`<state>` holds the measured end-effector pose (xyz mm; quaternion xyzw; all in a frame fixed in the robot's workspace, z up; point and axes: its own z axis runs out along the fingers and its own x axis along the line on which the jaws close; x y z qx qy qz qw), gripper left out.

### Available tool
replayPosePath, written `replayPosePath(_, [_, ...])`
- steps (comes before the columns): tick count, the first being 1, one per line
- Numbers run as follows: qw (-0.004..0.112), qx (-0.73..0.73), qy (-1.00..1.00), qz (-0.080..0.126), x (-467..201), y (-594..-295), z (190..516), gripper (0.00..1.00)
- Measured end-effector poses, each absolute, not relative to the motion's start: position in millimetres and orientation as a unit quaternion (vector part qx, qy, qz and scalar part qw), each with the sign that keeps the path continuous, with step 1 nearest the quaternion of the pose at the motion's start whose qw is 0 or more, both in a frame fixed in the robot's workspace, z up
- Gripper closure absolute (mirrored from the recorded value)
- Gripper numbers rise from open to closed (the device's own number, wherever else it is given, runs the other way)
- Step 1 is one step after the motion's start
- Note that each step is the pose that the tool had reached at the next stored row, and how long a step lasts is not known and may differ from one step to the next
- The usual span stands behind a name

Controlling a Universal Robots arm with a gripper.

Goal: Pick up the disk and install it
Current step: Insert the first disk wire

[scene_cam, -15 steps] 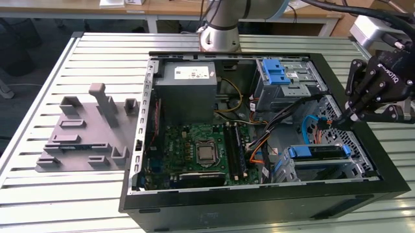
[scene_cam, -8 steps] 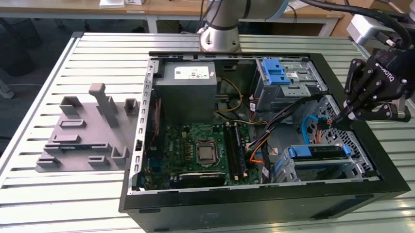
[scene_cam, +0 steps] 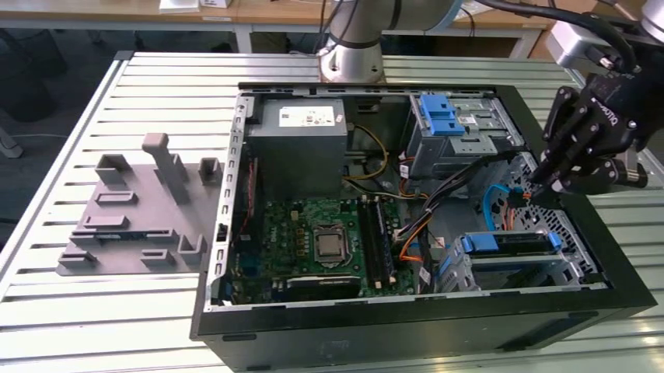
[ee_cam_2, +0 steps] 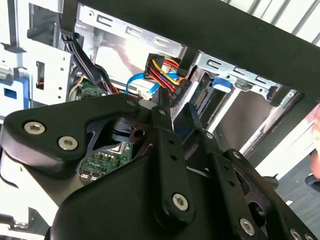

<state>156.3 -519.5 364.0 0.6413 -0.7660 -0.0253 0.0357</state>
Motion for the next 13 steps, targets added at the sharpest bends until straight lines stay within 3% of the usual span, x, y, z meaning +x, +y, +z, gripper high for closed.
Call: replayPosePath(13, [0.043,0.637,-0.77,-0.017,156.9,-517.6,359.4,0.69])
